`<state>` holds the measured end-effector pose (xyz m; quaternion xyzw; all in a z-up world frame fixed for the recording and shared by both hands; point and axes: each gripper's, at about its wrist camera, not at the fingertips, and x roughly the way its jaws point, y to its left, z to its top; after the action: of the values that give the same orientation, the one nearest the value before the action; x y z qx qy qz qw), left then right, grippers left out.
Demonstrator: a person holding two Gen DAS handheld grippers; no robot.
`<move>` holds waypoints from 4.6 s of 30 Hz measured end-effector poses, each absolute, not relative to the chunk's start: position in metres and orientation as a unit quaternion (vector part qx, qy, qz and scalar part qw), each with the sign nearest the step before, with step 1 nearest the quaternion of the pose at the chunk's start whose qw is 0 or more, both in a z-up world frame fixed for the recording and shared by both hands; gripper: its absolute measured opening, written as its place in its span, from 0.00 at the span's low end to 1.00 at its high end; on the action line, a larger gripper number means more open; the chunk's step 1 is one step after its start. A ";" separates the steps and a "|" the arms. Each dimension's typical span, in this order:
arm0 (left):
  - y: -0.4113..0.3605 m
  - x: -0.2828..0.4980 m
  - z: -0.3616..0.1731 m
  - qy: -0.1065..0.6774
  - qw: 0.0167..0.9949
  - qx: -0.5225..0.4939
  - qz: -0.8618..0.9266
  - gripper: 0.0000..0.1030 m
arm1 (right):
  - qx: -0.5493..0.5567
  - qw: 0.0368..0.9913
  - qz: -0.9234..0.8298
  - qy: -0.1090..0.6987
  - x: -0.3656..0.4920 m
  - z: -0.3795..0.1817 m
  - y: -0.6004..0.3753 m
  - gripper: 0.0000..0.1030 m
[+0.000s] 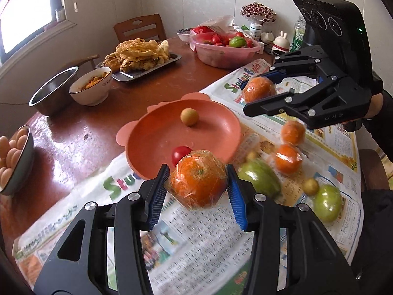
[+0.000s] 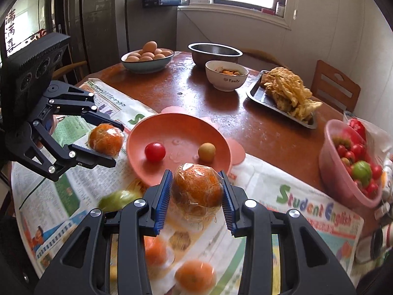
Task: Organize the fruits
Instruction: 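Carry both wrapped mandarins into the orange plate and open both tools, then withdraw both open tools from the plate back over the newspaper, then move the right tool onto a wrapped mandarin while the left tool approaches a green wrapped fruit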
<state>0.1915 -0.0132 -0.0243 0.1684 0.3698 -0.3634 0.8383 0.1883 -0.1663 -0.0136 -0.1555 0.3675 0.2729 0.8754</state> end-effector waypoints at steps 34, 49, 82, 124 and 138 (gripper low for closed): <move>-0.024 0.280 -0.053 0.392 0.823 0.150 -0.384 0.37 | -0.183 0.831 0.309 0.425 0.255 -0.059 -0.133 0.36; -0.025 0.278 -0.055 0.377 0.824 0.174 -0.387 0.42 | -0.202 0.817 0.322 0.434 0.251 -0.063 -0.124 0.46; 0.015 0.127 0.022 0.287 0.894 0.108 -0.326 0.91 | -0.090 0.918 0.222 0.316 0.120 0.018 -0.233 0.94; -0.053 0.128 -0.053 0.378 0.854 0.130 -0.334 0.80 | -0.113 0.882 0.233 0.394 0.112 -0.057 -0.212 0.94; -0.056 0.139 -0.060 0.394 0.847 0.112 -0.338 0.68 | -0.105 0.874 0.239 0.409 0.123 -0.069 -0.213 0.82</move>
<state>0.1387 -0.0556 -0.0602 0.1116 0.3939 -0.3385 0.8473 0.1231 -0.2126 -0.0689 -0.1045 0.4094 0.2387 0.8744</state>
